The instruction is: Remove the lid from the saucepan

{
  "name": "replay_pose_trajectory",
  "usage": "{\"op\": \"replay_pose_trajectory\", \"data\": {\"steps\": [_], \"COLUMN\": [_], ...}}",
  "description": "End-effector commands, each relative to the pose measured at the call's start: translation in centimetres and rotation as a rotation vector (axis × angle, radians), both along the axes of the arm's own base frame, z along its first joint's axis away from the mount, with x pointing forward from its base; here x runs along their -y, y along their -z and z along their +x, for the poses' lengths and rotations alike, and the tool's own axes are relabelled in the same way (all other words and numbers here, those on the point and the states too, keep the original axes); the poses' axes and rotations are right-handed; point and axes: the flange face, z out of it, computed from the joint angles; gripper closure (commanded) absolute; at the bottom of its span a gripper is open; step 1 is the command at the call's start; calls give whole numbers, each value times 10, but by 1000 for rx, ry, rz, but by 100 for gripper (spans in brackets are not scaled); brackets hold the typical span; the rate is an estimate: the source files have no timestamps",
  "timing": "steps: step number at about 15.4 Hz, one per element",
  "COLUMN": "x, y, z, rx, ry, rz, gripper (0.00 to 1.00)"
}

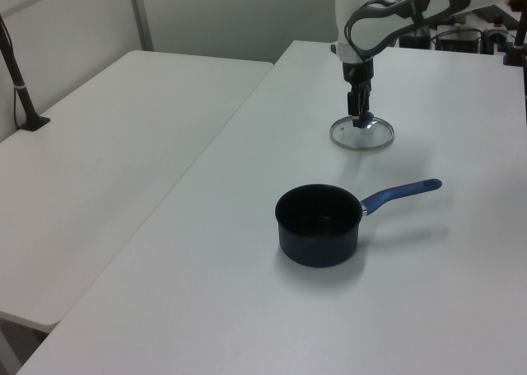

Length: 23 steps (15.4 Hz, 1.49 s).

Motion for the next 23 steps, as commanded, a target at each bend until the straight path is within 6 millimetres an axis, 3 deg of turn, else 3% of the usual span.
{"op": "replay_pose_trajectory", "data": {"steps": [1,9,11,13,17,23], "x": [-2,-40,-67,-78,-87,-82], "y": [-31,-155,-181,-203,-221,-216], "z": [-6,-46,-56,-69,-81,-80], "rx": [7,-13,-5,-12,-16,-24], "ry": [29,58,31,48,34,45], "rz": [-24,-10,-13,-13,-7,-11], "gripper": [0,0,0,0,0,0]}}
